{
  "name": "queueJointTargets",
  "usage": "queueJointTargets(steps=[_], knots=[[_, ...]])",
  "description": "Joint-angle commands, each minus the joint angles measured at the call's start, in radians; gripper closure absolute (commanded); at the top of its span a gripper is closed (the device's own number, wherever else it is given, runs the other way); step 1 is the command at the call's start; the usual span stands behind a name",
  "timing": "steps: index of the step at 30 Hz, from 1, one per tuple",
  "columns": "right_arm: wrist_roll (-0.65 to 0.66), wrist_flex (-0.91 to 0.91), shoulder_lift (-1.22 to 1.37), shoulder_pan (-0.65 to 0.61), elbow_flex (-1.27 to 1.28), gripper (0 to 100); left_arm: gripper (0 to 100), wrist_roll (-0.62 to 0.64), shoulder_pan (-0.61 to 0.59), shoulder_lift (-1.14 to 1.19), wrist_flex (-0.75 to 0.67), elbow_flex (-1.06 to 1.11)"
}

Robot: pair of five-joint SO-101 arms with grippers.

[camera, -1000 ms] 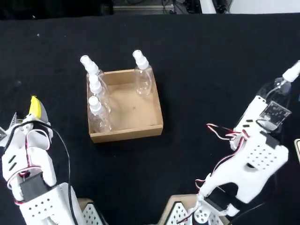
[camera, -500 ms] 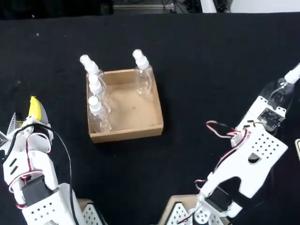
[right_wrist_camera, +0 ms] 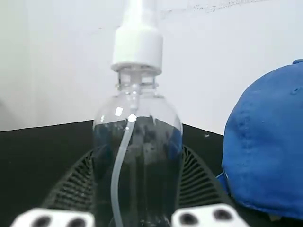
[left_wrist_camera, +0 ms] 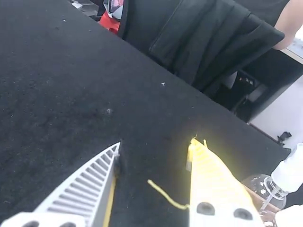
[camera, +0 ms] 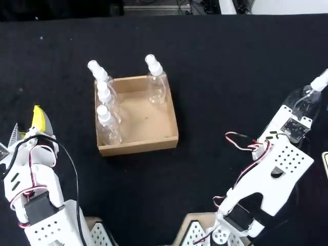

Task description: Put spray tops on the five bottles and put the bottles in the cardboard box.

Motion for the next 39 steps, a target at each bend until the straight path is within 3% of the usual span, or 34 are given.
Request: queueJointTargets(steps=[1,12,17,25,39], knots=[[0.011,0.002,0.002,-0.003,-0.028,88.2,79,0.009,-0.004,-0.017,-0.026,-0.010],[0.011,0.000,0.001,-0.031,-0.030,83.5,79,0.009,-0.002,-0.014,-0.026,-0.010],[0.011,0.002,0.001,-0.031,-0.028,70.0,79,0.009,-0.002,-0.014,-0.026,-0.010],[0.011,0.002,-0.018,-0.031,-0.025,69.2,79,0.006,-0.002,-0.017,-0.026,-0.005],[0.003,0.408,-0.641,-0.031,0.302,69.1,79,0.005,-0.002,-0.014,-0.025,-0.005]])
